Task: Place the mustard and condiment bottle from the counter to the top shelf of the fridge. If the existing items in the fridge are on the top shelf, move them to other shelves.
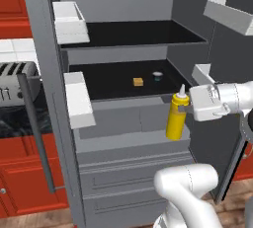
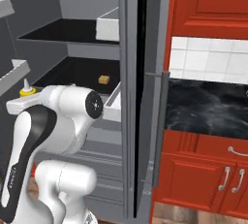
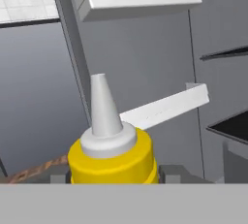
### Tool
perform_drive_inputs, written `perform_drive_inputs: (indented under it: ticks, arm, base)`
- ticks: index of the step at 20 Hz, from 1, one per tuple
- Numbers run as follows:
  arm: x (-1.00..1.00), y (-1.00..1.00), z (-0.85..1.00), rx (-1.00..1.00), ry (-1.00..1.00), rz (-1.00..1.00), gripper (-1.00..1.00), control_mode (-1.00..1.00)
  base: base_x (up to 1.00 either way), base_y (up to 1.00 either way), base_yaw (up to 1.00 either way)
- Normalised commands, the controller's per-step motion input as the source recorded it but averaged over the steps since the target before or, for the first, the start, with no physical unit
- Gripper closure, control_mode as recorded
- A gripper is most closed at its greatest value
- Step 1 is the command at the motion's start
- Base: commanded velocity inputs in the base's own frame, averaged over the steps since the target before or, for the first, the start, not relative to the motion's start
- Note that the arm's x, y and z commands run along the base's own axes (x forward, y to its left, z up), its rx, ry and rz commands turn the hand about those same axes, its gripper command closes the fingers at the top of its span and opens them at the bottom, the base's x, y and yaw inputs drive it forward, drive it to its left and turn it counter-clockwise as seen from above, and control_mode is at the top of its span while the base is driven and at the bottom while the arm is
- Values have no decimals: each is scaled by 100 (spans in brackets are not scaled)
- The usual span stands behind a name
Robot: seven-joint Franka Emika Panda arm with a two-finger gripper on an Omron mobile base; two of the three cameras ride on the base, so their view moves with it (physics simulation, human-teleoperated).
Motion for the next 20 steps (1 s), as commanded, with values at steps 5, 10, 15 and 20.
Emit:
perform_drive_inputs:
  ticks: [5, 10, 15, 20]
  arm:
    - [0, 0, 0, 0, 0, 0, 100, 100]
    - [0, 0, 0, 0, 0, 0, 100, 100]
    - [0, 0, 0, 0, 0, 0, 100, 100]
    - [0, 0, 0, 0, 0, 0, 100, 100]
  base:
    - [23, 25, 0]
    - [36, 51, 0]
    - [26, 78, 1]
    - [70, 30, 0]
